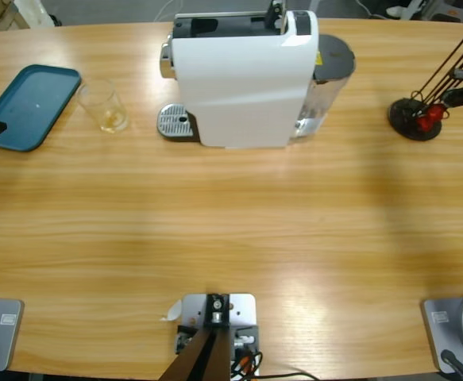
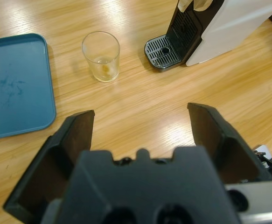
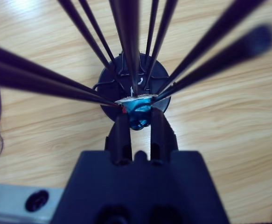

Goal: Pour coffee

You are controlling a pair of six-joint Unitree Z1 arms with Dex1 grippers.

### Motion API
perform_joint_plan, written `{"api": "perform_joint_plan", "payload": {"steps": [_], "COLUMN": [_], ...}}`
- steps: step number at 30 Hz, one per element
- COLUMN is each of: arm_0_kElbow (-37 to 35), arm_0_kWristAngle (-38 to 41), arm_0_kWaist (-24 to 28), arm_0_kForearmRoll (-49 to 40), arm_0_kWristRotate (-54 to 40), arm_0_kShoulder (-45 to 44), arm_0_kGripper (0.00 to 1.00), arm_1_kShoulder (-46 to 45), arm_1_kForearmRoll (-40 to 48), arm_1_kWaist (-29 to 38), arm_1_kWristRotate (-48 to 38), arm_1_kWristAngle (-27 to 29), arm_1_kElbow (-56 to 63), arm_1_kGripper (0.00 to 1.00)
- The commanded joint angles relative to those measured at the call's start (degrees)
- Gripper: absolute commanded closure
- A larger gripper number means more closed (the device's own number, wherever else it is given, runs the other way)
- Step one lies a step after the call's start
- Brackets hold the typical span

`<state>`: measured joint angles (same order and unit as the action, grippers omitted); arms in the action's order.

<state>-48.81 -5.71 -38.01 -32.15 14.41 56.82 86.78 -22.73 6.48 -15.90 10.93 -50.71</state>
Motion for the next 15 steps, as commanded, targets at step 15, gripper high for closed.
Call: {"api": "perform_joint_plan", "payload": {"steps": [15], "arm_0_kElbow": [2.31], "arm_0_kWristAngle": [-0.62], "arm_0_kWaist": [-1.68], "arm_0_kForearmRoll": [0.42], "arm_0_kWristRotate": [-0.37], "arm_0_kShoulder": [-1.01], "arm_0_kGripper": [0.142], "arm_1_kShoulder": [-10.93], "arm_1_kForearmRoll": [-19.55], "arm_1_kWaist": [-0.26], "arm_1_kWristRotate": [2.96], "arm_1_kWristAngle": [-0.64], "arm_1_kElbow": [-14.43], "arm_1_kGripper": [1.000]}}
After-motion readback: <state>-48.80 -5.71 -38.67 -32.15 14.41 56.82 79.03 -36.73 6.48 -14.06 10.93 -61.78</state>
